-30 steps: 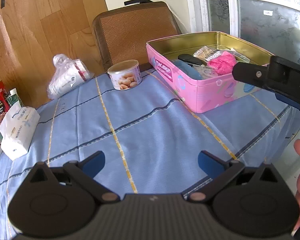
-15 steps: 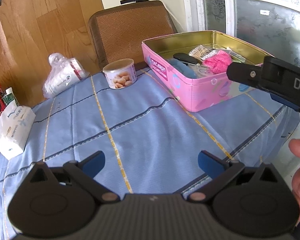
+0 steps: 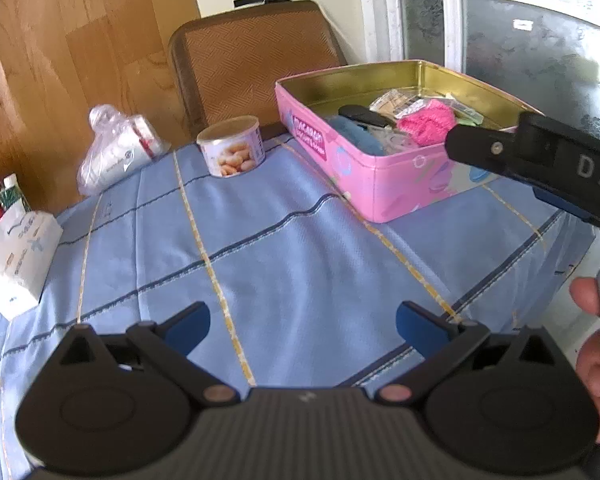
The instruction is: Organize soft objects
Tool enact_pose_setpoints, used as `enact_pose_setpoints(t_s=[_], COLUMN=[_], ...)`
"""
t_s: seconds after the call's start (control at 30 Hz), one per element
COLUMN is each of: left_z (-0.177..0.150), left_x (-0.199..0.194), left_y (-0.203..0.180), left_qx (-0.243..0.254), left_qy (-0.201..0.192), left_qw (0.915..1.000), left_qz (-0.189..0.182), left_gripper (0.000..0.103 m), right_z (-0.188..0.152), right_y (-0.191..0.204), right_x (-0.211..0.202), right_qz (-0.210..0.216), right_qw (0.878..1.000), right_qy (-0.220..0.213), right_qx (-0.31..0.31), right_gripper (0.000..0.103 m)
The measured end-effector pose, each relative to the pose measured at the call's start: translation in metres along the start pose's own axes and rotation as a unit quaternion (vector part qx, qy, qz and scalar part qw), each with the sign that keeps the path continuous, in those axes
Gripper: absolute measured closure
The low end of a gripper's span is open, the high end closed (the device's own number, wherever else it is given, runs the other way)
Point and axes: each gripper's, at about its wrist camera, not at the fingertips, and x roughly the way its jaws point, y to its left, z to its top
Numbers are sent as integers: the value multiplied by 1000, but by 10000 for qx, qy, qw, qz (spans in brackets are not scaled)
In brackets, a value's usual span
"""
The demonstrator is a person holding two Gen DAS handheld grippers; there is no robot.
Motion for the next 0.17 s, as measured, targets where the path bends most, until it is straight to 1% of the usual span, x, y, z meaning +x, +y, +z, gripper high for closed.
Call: enact_pose_setpoints(t_s=[0.17], left_z=[0], left_x=[-3], left_y=[-3], left_qx=[97], left_qy=[-101], left_qw=[9999], left_qz=[-37], left_gripper=[0], right_z=[0], right_y=[0], right_x=[0], right_qz=[-1], right_qw=[10000], right_qy=[-3], right_qx=[-17], right_gripper=[0])
